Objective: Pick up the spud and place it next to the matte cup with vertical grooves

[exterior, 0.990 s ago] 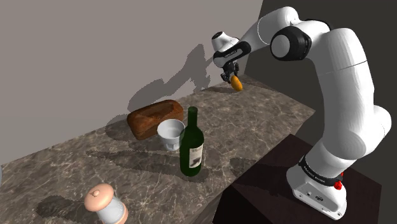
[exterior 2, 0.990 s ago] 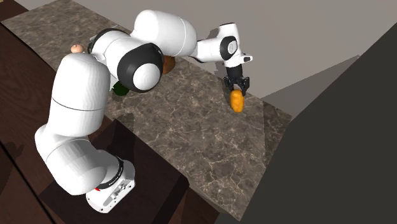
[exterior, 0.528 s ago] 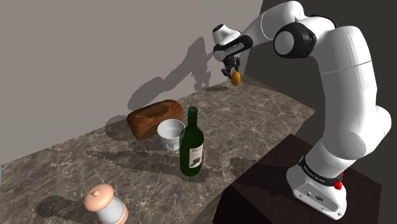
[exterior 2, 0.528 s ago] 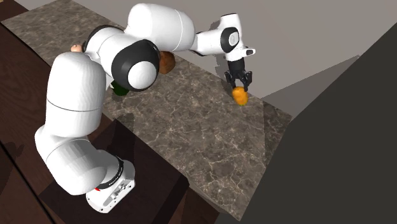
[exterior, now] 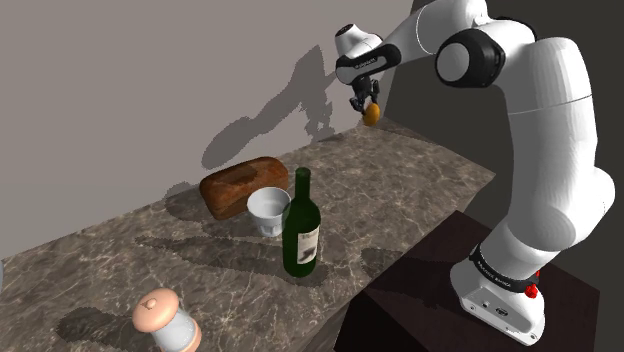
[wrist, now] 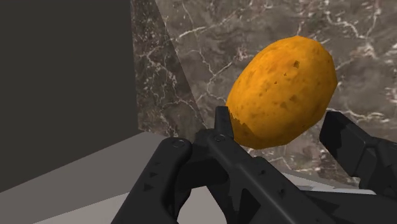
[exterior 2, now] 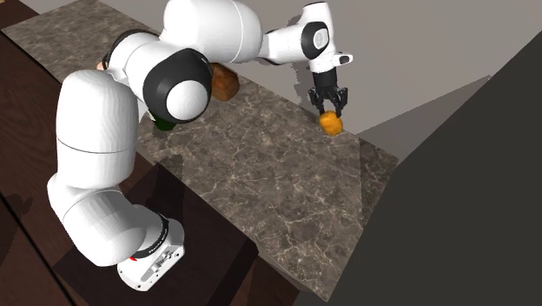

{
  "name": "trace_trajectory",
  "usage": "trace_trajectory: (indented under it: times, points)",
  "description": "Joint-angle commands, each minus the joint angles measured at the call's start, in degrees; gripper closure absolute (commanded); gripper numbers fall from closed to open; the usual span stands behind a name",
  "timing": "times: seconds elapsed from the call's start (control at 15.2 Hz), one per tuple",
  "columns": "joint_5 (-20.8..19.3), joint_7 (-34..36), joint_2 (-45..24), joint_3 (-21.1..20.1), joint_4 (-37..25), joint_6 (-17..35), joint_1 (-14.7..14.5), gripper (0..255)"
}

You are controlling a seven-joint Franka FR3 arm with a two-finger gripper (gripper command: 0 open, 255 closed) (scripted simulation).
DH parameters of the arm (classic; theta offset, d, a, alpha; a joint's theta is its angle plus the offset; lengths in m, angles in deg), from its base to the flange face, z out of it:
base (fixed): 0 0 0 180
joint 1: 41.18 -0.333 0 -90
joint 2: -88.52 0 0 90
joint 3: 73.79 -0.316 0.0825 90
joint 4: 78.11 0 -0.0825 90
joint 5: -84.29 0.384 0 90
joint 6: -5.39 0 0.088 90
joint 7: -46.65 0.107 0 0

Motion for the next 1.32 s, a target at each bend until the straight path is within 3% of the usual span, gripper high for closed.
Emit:
trace_trajectory:
  times: [0.0, 0.46, 0.79, 1.25]
  points:
    - [0.1, -0.53, 0.59, 0.0, -0.57, -1.05, -0.03, 255]
    - [0.41, -2.17, 1.99, 0.0, -2.97, -4.51, -0.14, 255]
    - [-1.14, 3.96, 11.29, -0.92, 11.12, -2.25, -4.02, 255]
    - [-2.12, 12.15, 21.48, -3.22, 25.34, -1.87, -8.96, 255]
